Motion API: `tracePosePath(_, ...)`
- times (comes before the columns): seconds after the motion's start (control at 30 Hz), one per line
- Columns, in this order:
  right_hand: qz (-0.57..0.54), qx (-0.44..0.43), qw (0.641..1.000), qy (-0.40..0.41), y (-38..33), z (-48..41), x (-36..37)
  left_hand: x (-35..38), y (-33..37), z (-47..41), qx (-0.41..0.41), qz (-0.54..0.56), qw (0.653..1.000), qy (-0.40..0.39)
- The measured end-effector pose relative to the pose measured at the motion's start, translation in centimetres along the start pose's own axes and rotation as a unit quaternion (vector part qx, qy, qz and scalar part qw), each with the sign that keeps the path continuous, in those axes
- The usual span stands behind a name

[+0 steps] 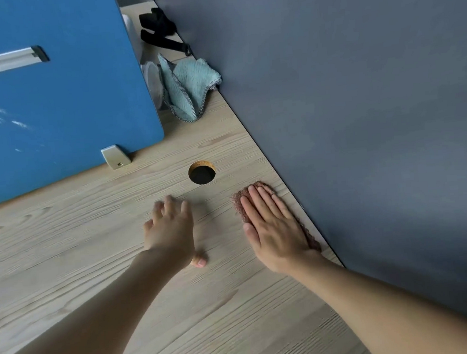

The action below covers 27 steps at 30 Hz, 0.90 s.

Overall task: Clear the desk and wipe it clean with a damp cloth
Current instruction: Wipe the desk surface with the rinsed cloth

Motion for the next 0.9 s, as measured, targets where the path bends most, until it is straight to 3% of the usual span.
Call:
tracePosePath(0.1, 0.013, 0.015, 1.000, 0.014, 1.5, -2.3, 0.0, -1.0, 0.0, -0.4, -0.001, 0.005, 1.000, 0.008)
tracePosePath(0.23, 0.012, 0.110, 0.993, 0.041, 1.0, -4.0, 0.2, -1.1, 0.0, -0.9, -0.011, 0.011, 1.000, 0.027)
tracePosePath(0.43, 0.009, 0.005, 1.000, 0.002, 0.8, -4.1, 0.3, -1.1, -1.2, -2.4, -0.013, 0.017, 1.000, -0.003)
tracePosePath(0.63, 0.017, 0.096, 0.995, 0.030, -0.2, -6.3, 0.1, -2.0, -1.8, -3.0, -0.017, 0.024, 0.998, 0.059)
tracePosePath(0.8, 0.003, 0.034, 0.999, 0.007, 0.9, -7.8, -0.1, -1.7, -2.2, -4.6, -0.036, 0.020, 0.999, 0.017)
tracePosePath(0.9, 0.014, 0.084, 0.996, 0.014, 1.9, -11.2, -0.2, -1.5, -2.6, -4.8, -0.034, 0.041, 0.999, 0.011)
Point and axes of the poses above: each hand's wrist, its own z-axis away from the middle knuckle, its own x-axis out of the palm, y = z × x, the point moved 2 cm from there along -z, towards the middle knuckle, and after that the axes turned 2 degrees about x, right-handed, at the moved point
